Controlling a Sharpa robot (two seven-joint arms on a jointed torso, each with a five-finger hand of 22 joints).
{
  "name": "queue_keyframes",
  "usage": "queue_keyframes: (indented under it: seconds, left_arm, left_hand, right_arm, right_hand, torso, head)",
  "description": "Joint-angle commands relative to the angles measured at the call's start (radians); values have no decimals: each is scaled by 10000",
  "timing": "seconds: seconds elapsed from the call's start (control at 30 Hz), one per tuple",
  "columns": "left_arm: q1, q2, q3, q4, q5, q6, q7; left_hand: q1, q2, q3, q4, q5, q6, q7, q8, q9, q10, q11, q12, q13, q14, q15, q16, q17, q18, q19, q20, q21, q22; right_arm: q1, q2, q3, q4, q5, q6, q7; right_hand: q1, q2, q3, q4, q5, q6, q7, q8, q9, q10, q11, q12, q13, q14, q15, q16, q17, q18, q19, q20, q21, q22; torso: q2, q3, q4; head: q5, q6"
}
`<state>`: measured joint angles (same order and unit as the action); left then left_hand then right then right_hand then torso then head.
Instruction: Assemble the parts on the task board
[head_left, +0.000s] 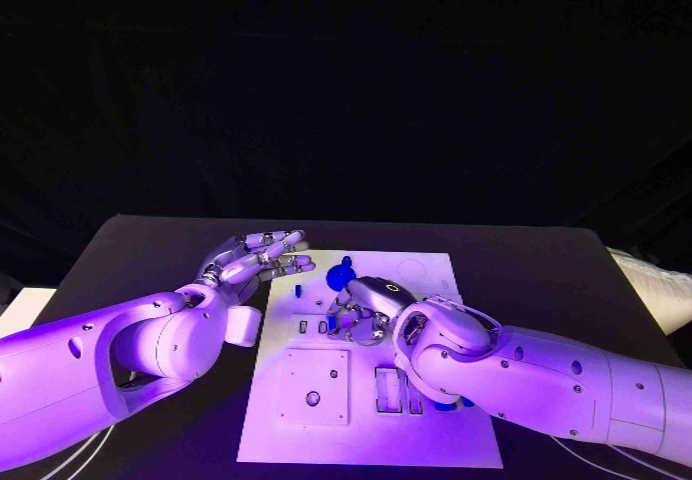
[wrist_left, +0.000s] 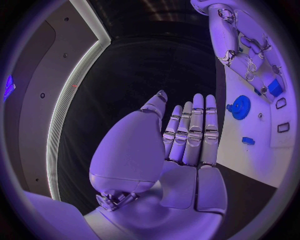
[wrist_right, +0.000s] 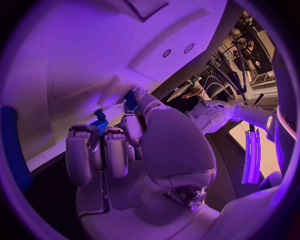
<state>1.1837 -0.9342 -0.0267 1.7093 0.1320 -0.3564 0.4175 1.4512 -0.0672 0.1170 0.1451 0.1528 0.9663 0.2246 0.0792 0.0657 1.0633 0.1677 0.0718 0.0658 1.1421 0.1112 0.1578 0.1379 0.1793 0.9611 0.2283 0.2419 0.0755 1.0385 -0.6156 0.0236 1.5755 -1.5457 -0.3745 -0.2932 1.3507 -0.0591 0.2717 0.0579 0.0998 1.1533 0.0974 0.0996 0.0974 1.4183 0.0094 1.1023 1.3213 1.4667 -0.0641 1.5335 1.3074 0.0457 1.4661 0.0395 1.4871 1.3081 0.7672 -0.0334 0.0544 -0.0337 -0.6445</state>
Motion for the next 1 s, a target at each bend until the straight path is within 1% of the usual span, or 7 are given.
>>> queue_keyframes:
  seconds: [0.03, 0.27, 0.67, 0.83, 1.0]
  left_arm:
    - [4, 11, 5, 29, 3, 220, 72]
    - [4, 13, 5, 17, 3, 223, 67]
    - [4, 10, 5, 6, 3, 220, 61]
    - [4, 8, 5, 3, 3, 223, 54]
    - [4, 8, 5, 2, 4, 232, 46]
  left_hand:
    - [14, 89, 7, -56, -54, 25, 3, -54, -4, 13, 6, -57, -9, 33, 47, -65, 10, 50, 87, -16, -35, -12]
    - [14, 89, 7, -56, -54, 25, 3, -54, -4, 13, 6, -57, -9, 33, 47, -65, 10, 50, 87, -16, -35, -12]
    - [14, 89, 7, -56, -54, 25, 3, -54, -4, 13, 6, -57, -9, 33, 47, -65, 10, 50, 87, -16, -35, -12]
    - [14, 89, 7, -56, -54, 25, 3, -54, -4, 13, 6, -57, -9, 33, 47, -65, 10, 50, 87, -16, -35, -12]
    - [10, 106, 2, -73, -58, 25, 4, -71, -6, 13, 6, -61, -11, 42, 46, -80, 18, 49, 101, -17, -48, -21]
  right_arm:
    - [-61, -7, -43, -43, -296, 561, -273]
    - [-69, -37, -44, -28, -534, 769, -421]
    - [-79, -54, -44, 19, -716, 957, -569]
    - [-81, -49, -44, 23, -743, 882, -606]
    - [-81, -38, -44, 24, -751, 666, -612]
  right_hand:
    - [-107, -77, -37, -24, -87, -7, -51, -72, 50, -58, -22, -137, -465, 872, 23, -61, 1859, -23, 103, 40, -73, 605]
    - [-145, -290, -66, -96, -249, -199, 52, -228, -13, -183, 63, -399, -612, 868, 95, -76, 1842, -15, 83, 106, -98, 567]
    - [-240, -434, -108, -89, -284, -286, 110, -298, -48, -303, 116, -686, -782, 863, 144, -92, 1821, -11, 71, 155, -114, 546]
    - [-374, -543, -174, -20, -310, -380, 147, -343, -79, -432, 151, -1010, -982, 857, 175, -108, 1798, -4, 56, 188, -132, 517]
    - [-642, -777, -403, 176, -363, -712, 211, -369, -182, -632, 224, -1529, -1335, 846, 238, -141, 1754, 8, 25, 253, -167, 460]
  torso:
    - [4, -1, 5]
    - [-1, -1, 8]
    - [-4, -3, 13]
    - [-2, -6, 4]
    - [0, -6, 3]
  head:
    - [-3, -12]
    - [4, -48]
    - [6, -74]
    - [18, -67]
    - [16, -69]
